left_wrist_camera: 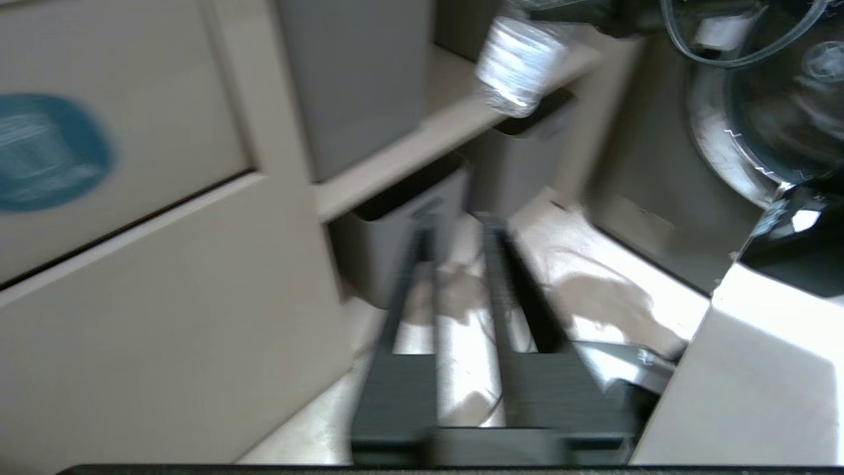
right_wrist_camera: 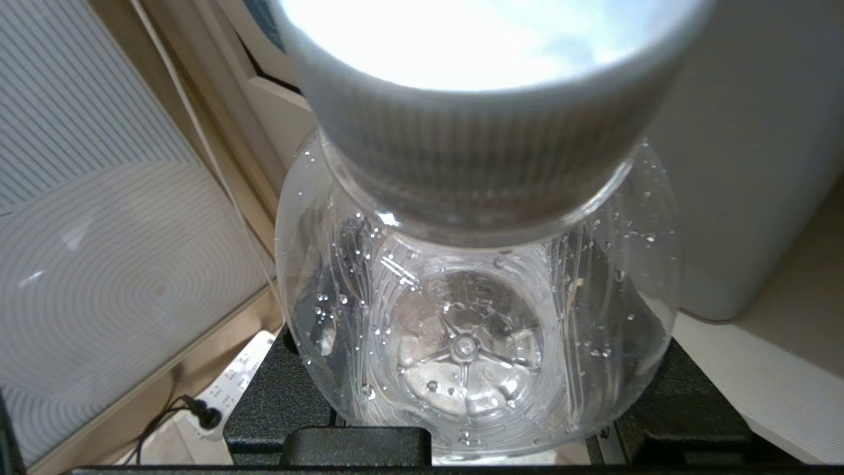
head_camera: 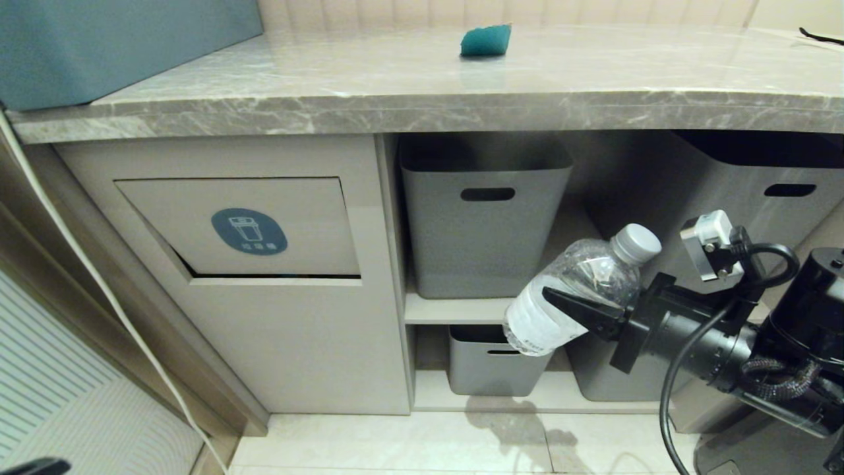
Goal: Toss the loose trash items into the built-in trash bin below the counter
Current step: Hand it to the other hand
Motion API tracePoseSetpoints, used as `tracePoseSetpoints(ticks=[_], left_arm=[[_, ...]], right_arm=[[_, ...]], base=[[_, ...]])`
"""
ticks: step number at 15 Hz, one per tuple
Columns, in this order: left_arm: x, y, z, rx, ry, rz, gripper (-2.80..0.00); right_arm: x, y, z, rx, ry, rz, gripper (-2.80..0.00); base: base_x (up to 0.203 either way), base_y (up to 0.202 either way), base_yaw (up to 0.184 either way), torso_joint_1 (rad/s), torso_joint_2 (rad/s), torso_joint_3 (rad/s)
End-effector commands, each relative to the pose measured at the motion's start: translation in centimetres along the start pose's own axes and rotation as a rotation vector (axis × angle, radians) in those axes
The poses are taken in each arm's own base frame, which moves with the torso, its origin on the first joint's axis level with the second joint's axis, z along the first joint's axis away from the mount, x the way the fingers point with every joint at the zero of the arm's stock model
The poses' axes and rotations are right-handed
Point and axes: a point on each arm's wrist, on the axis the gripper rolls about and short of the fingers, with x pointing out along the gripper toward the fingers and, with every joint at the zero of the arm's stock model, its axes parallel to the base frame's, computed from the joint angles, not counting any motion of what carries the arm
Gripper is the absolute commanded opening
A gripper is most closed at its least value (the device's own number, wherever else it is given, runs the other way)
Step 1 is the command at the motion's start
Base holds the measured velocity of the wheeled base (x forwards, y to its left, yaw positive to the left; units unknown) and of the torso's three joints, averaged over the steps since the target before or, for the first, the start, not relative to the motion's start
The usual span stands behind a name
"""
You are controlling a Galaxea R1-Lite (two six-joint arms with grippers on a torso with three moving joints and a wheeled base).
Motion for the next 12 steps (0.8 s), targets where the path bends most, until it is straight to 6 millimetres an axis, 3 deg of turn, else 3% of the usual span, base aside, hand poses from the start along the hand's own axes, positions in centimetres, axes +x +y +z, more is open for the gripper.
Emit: tracePoseSetpoints(ticks=[1,7,12], left_arm=[[3.7,2.8,-0.6,-0.086,0.118,-0.088,0.0],[10.0,6.1,-3.2,-0.037,0.273,-0.231,0.0],[15.0,6.1,-2.7,0.018,0.288,-0.379,0.0]], right_arm=[[0.2,0.2,0.0,0.0,-0.004,0.011,-2.8],[0.8,1.0,-0.4,0.012,0.013,0.055,-2.8],[3.5,3.2,-0.7,0.024,0.018,0.164,-2.8]], base=[[0.0,0.0,0.0,0.0,0.0,0.0],[0.0,0.0,0.0,0.0,0.0,0.0],[0.0,0.0,0.0,0.0,0.0,0.0]])
